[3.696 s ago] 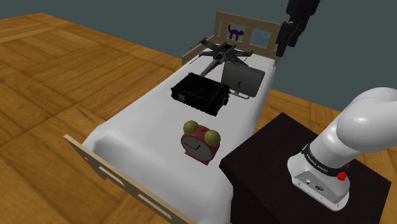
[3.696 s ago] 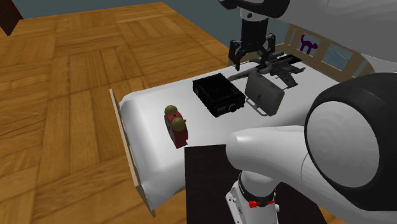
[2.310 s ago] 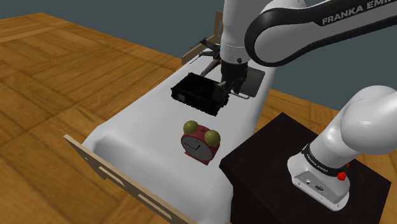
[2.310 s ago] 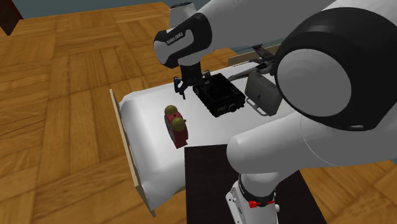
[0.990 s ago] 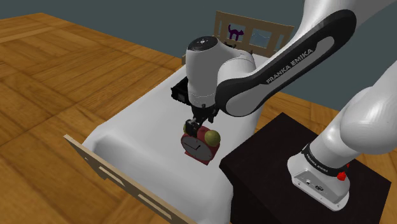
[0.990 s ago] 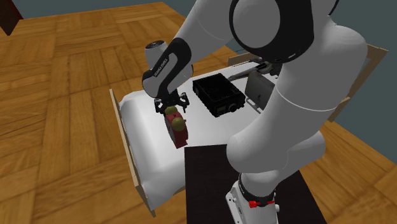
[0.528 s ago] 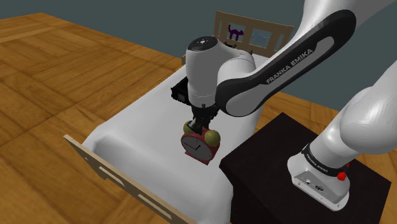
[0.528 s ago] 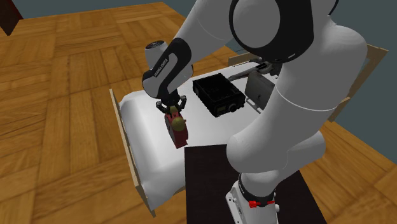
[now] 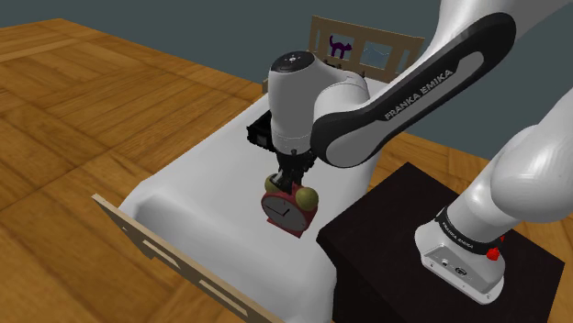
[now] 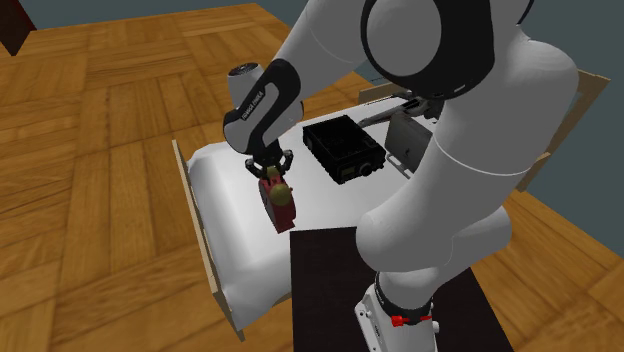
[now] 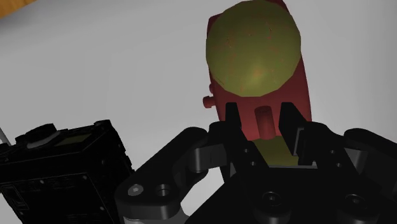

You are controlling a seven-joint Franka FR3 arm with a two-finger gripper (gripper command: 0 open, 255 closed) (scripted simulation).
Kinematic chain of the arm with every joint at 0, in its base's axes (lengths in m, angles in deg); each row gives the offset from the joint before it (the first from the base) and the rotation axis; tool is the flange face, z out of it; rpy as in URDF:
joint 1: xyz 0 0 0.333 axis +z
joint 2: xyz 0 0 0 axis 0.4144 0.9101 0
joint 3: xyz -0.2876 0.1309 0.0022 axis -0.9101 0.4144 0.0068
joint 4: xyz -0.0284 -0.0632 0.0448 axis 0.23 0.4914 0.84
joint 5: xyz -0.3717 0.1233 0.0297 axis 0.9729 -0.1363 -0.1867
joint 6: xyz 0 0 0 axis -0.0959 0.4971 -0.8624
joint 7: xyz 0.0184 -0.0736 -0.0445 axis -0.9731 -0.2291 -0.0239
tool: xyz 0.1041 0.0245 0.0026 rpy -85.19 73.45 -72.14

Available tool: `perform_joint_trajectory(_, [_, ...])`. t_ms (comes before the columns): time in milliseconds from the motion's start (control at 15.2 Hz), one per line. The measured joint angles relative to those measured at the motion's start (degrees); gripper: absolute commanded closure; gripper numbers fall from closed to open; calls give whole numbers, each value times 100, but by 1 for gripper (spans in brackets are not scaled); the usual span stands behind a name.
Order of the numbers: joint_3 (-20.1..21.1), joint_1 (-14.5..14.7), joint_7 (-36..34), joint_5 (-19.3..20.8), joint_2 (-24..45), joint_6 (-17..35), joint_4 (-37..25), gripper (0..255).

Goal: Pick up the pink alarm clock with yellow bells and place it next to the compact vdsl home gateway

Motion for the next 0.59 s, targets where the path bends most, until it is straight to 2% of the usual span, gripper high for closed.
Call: perform_joint_trajectory(594, [-61,61,425,-511,-614,-680,-186,255])
